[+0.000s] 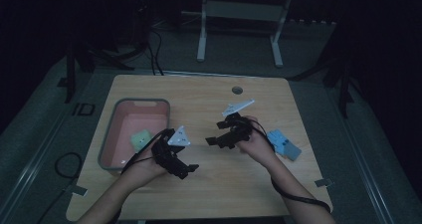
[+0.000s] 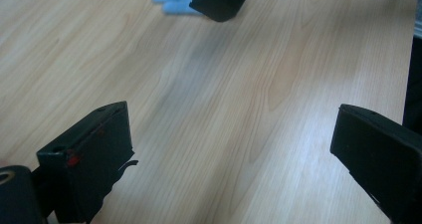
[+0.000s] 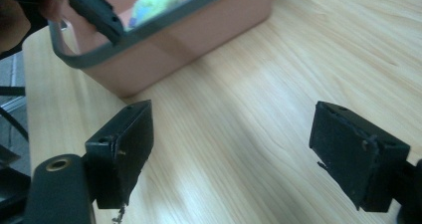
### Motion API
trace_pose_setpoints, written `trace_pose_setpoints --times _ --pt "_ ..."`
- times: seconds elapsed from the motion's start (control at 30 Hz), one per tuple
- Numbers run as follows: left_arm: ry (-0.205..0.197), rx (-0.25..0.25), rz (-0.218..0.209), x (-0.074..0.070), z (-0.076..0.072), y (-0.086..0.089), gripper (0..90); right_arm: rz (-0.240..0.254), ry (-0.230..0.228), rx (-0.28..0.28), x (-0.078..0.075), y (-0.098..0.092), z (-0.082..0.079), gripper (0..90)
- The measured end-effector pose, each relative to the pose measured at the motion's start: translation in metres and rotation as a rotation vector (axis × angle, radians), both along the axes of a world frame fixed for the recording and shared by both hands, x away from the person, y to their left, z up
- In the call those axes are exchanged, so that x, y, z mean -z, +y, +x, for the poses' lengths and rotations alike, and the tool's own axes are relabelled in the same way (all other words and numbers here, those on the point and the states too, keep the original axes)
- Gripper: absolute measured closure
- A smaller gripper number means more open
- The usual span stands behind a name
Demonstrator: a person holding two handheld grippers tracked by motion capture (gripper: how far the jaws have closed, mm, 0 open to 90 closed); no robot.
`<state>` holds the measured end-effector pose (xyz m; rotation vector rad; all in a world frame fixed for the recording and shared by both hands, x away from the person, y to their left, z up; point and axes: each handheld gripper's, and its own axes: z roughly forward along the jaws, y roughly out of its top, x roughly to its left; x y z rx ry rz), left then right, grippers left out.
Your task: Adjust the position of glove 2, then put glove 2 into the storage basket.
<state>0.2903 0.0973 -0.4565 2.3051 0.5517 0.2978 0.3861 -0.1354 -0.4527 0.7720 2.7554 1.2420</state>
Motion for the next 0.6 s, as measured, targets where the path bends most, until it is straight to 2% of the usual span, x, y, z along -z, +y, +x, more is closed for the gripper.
trace_pose_setpoints --times 0.07,0.13,0.3,0.37,0.4,0.43,0.47,0.53,0.6 --pt "-0.014 0.004 -0.012 0.003 -0.003 -0.007 3.5 -0.001 -0.005 0.019 0.003 -0.012 0.000 17.5" --pt "-0.004 0.016 -0.029 0.007 -0.004 -0.012 3.4 0.002 -0.001 0.035 0.007 -0.023 0.001 17.0" --pt "-0.009 0.014 -0.043 0.019 -0.009 -0.027 3.5 -0.011 0.000 0.066 0.019 -0.047 -0.001 15.8" --pt "-0.002 0.012 -0.060 0.025 -0.010 -0.032 3.5 -0.010 0.011 0.084 0.025 -0.055 -0.001 14.5" --pt "0.009 0.015 -0.068 0.028 -0.010 -0.034 3.5 -0.027 0.012 0.092 0.027 -0.059 -0.002 14.0" --pt "0.009 0.015 -0.068 0.028 -0.010 -0.034 3.5 -0.027 0.012 0.092 0.027 -0.059 -0.002 14.0" --pt "0.015 0.021 -0.072 0.034 -0.011 -0.037 3.5 -0.043 0.011 0.105 0.030 -0.062 -0.003 13.9" --pt "0.022 0.030 -0.072 0.041 -0.012 -0.041 3.5 -0.029 0.036 0.129 0.038 -0.072 -0.003 11.6" --pt "0.023 0.034 -0.070 0.049 -0.013 -0.044 3.5 -0.046 0.026 0.152 0.044 -0.077 -0.003 11.7"
